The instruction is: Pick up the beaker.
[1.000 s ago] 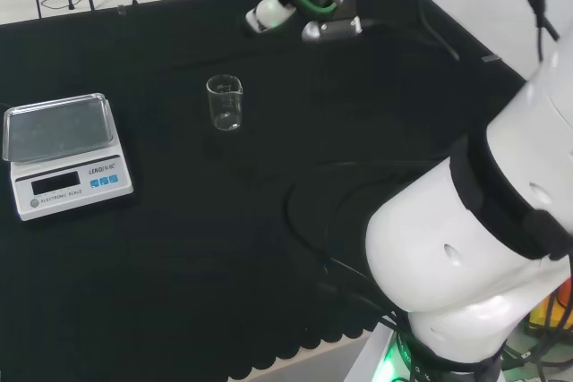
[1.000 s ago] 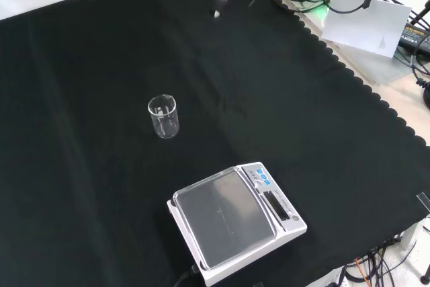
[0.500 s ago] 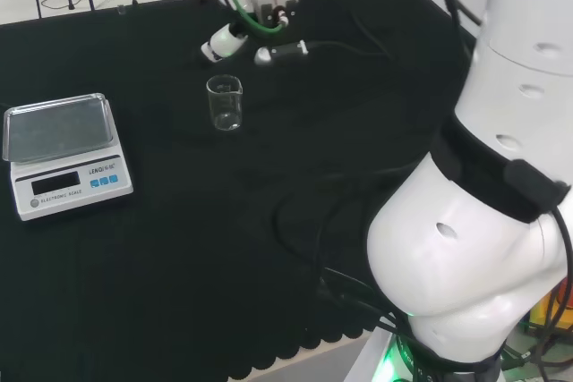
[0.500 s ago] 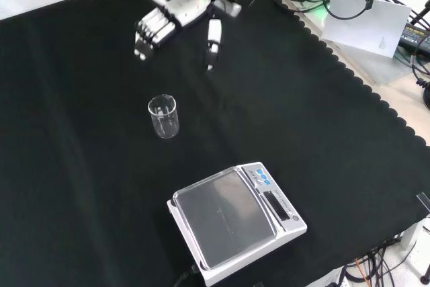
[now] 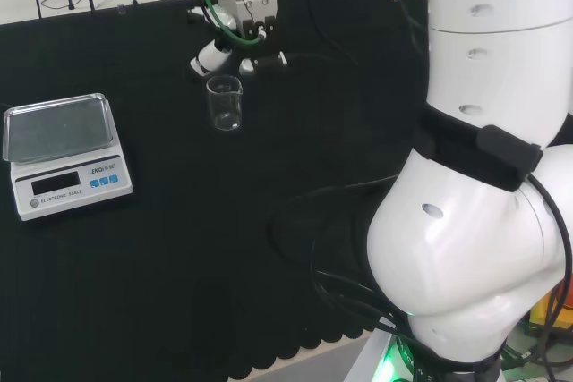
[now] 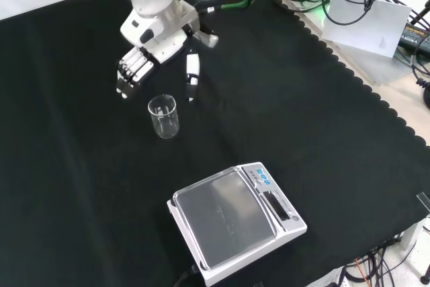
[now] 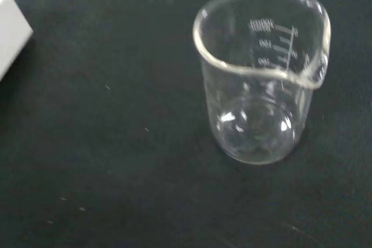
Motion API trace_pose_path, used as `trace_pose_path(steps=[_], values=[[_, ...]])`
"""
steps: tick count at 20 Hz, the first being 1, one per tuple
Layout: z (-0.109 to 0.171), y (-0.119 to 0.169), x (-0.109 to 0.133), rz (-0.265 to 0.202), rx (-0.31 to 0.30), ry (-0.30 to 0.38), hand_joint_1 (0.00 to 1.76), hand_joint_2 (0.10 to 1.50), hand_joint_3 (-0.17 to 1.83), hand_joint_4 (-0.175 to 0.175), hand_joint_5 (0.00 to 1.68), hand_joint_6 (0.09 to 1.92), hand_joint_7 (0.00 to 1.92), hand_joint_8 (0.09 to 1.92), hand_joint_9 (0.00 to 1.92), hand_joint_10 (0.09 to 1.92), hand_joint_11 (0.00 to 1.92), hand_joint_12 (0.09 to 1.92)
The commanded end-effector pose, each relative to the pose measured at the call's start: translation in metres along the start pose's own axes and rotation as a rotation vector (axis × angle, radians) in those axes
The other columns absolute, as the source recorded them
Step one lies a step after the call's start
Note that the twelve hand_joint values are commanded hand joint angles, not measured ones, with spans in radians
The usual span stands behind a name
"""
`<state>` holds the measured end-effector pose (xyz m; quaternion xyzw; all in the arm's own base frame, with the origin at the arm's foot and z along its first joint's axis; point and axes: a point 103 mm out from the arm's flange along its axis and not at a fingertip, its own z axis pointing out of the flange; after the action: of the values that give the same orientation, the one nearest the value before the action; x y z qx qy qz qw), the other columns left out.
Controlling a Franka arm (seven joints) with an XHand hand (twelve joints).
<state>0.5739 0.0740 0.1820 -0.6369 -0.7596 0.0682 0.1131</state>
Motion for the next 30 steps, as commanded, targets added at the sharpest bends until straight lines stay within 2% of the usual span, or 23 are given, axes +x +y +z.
trace_pose_path(steps=[1, 10, 14, 20, 22, 24, 26, 28, 30], values=[[0.042, 0.017, -0.025, 0.011, 0.081, 0.019, 0.64, 0.75, 0.15, 0.075, 0.00, 0.09, 0.00, 0.21, 0.00, 0.70, 0.00, 0.85], [0.068, 0.025, -0.022, 0.018, 0.128, 0.018, 0.63, 0.75, 0.15, 0.079, 0.00, 0.09, 0.00, 0.21, 0.00, 0.69, 0.00, 0.83], [0.080, 0.028, -0.022, 0.023, 0.146, 0.014, 0.65, 0.76, 0.14, 0.082, 0.00, 0.09, 0.00, 0.26, 0.00, 0.75, 0.00, 0.87], [0.095, 0.032, -0.027, 0.047, 0.162, 0.017, 0.71, 0.77, 0.14, 0.083, 0.00, 0.09, 0.00, 0.33, 0.01, 0.82, 0.00, 1.07], [0.097, 0.032, -0.026, 0.049, 0.150, 0.014, 0.77, 0.78, 0.16, 0.082, 0.04, 0.09, 0.02, 0.44, 0.10, 0.86, 0.00, 1.31], [0.099, 0.033, -0.024, 0.046, 0.141, 0.003, 0.85, 0.78, 0.23, 0.073, 0.12, 0.09, 0.08, 0.62, 0.27, 0.87, 0.12, 1.45], [0.100, 0.035, -0.024, 0.044, 0.134, 0.011, 0.93, 0.74, 0.38, 0.057, 0.23, 0.09, 0.19, 0.77, 0.47, 0.84, 0.34, 1.43], [0.098, 0.038, -0.023, 0.038, 0.120, 0.041, 0.99, 0.71, 0.53, 0.035, 0.36, 0.14, 0.31, 0.87, 0.66, 0.83, 0.58, 1.33], [0.098, 0.039, -0.022, 0.036, 0.099, 0.054, 1.05, 0.73, 0.62, 0.003, 0.33, 0.71, 0.43, 0.99, 0.81, 0.89, 0.81, 1.21]])
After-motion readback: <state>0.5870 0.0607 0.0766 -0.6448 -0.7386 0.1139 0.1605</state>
